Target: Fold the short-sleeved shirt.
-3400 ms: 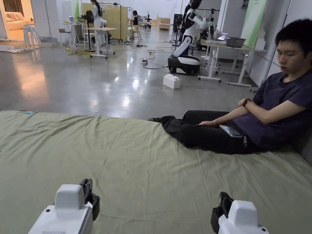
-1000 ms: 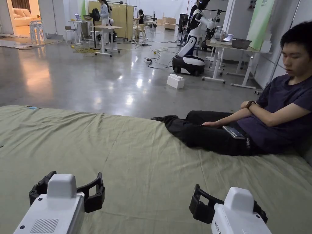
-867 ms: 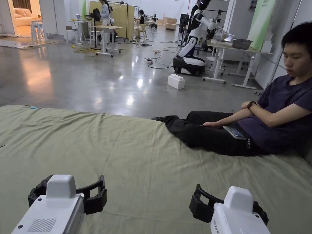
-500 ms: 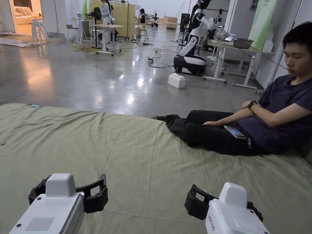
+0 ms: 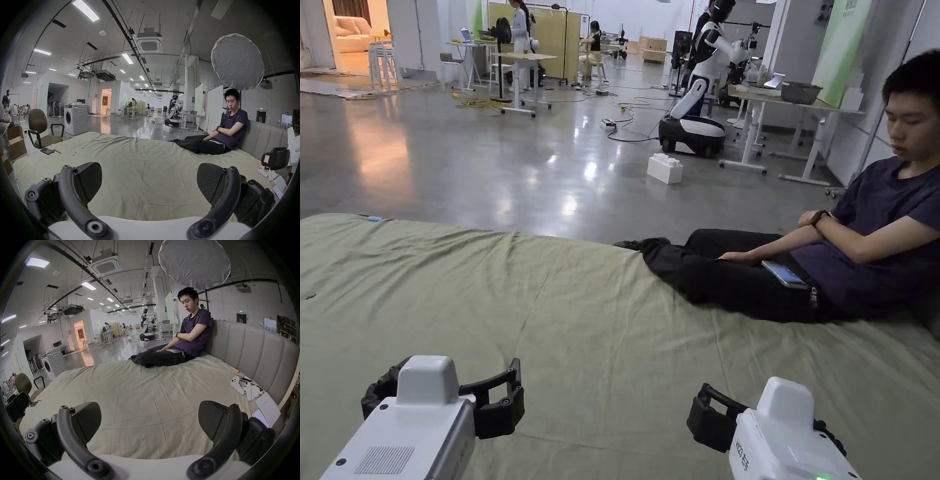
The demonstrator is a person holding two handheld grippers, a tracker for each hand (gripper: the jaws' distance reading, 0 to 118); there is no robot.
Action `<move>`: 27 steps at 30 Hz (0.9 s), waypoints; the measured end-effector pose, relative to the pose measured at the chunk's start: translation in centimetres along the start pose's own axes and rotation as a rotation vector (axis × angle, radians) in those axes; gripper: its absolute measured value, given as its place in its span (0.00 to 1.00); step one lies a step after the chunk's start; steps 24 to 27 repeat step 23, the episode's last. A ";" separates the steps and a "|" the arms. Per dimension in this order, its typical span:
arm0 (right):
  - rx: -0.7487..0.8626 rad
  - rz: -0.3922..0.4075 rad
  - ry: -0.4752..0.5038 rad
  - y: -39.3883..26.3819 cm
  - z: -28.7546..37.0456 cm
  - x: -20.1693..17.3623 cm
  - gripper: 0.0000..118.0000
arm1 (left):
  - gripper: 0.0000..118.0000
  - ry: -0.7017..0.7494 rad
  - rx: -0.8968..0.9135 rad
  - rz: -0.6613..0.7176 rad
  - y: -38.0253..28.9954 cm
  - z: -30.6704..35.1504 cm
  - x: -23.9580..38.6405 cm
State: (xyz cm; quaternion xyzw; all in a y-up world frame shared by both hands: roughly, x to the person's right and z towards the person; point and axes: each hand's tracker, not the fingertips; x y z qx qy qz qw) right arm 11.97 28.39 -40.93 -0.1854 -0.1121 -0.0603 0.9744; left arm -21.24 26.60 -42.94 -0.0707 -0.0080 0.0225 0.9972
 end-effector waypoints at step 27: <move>0.071 0.001 0.004 -0.4 -0.5 1.0 1.00 | 0.99 0.001 -0.020 -0.051 -0.3 -0.4 0.0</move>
